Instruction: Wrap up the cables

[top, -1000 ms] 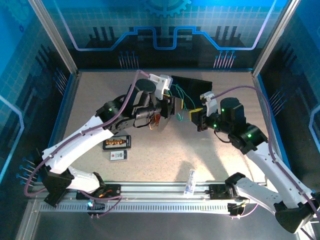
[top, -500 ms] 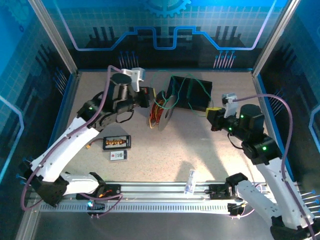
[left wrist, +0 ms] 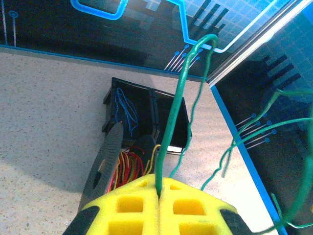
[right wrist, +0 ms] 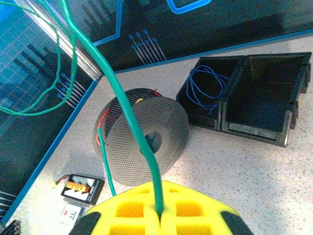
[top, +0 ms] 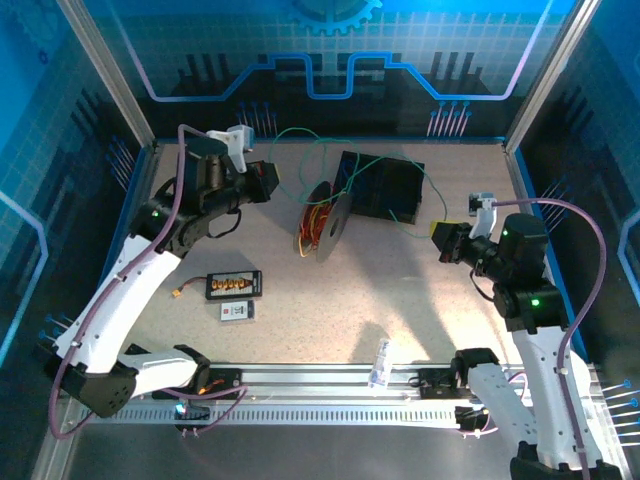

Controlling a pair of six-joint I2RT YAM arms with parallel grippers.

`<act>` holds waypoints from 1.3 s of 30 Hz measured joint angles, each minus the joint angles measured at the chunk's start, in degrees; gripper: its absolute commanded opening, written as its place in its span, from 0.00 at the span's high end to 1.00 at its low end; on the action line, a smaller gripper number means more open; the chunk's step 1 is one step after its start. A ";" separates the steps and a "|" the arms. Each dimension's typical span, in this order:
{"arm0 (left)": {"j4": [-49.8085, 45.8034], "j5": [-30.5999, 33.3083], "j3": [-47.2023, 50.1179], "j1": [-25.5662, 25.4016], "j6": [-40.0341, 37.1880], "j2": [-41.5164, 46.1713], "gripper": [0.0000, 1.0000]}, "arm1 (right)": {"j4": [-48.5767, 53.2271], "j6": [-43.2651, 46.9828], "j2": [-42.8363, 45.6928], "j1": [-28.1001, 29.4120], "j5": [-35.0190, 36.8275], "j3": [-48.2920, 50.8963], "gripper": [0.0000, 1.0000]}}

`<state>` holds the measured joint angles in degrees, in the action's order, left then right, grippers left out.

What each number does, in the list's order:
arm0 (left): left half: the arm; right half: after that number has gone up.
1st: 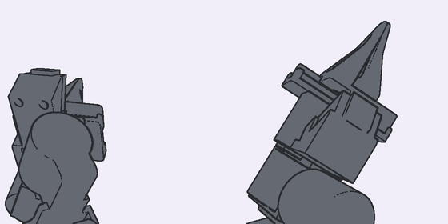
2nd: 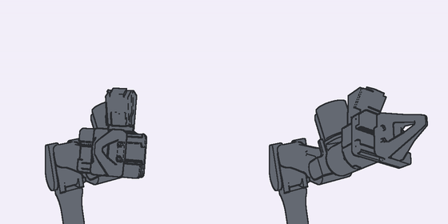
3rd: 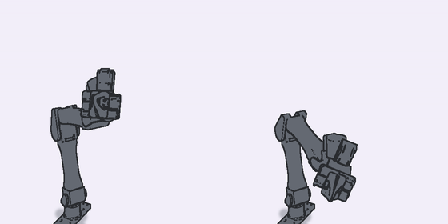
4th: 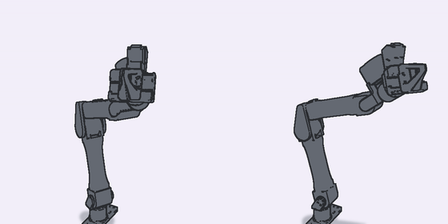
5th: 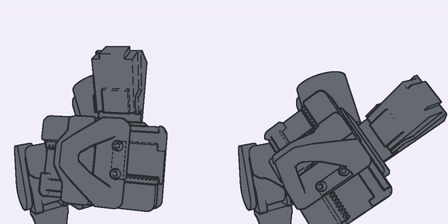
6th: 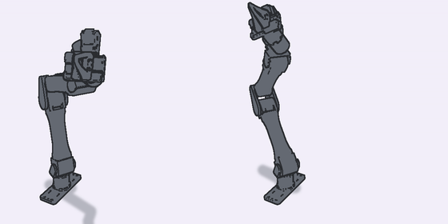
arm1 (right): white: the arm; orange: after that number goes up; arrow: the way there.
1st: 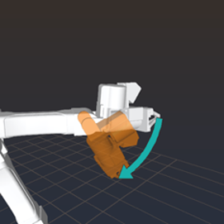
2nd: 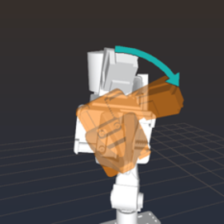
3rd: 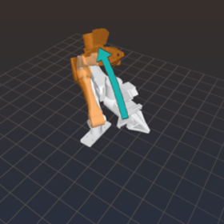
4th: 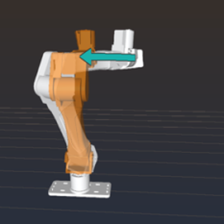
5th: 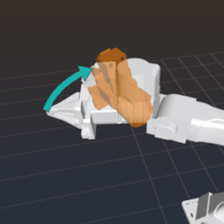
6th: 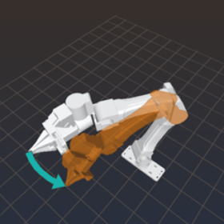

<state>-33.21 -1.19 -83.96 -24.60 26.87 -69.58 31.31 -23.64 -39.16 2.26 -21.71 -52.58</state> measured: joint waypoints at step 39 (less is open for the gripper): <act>-7.13 5.11 -11.10 -17.22 -7.58 -4.79 0.06 | -1.25 -3.10 -2.12 -0.96 -8.74 -1.22 1.00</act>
<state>-40.34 3.92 -95.07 -41.82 19.29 -74.37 30.06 -26.74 -41.28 1.30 -30.46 -53.80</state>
